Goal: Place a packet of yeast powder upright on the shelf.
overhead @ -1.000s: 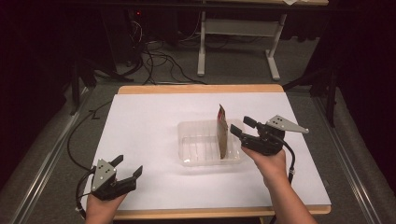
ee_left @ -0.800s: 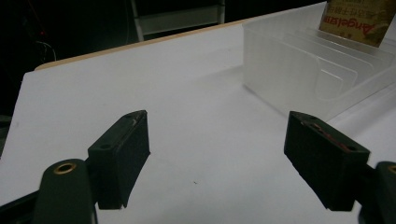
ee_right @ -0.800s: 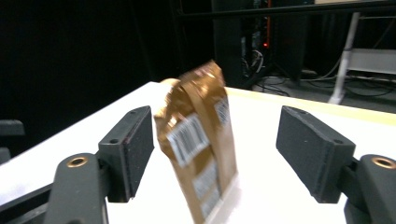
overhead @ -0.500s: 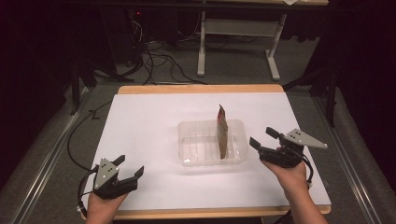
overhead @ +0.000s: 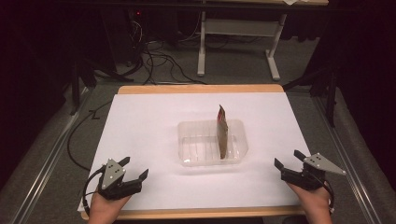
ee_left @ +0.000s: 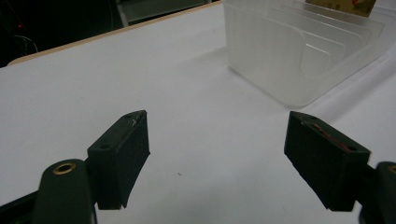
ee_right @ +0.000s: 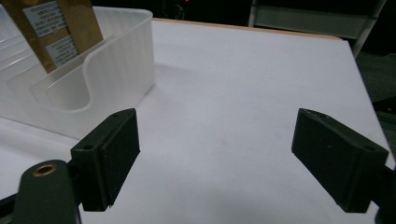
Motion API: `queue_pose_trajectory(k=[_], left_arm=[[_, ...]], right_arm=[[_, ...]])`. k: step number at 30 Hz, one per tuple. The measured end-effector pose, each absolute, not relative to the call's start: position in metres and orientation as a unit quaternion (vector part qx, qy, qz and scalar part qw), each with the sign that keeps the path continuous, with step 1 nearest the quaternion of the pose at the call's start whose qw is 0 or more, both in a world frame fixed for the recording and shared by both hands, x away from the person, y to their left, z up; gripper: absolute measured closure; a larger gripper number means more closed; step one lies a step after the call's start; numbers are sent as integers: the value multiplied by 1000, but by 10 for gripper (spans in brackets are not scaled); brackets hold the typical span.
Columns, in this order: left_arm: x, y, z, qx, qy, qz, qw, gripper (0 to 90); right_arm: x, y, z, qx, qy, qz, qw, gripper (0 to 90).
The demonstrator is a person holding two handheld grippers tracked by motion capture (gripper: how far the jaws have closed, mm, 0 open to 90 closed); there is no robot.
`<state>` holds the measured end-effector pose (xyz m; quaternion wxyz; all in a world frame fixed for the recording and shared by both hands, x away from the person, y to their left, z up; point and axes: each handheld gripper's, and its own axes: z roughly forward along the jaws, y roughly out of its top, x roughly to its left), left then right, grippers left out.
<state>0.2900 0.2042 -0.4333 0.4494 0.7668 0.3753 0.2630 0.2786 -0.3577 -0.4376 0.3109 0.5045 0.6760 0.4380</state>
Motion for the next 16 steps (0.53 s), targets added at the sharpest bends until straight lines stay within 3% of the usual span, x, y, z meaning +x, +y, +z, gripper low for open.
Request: queue_pose_trajectory(k=[16], left_arm=[[290,208,-432,762,379,263,455,222]], right_arm=[[284,-365,-442,521,668,435,306,148]])
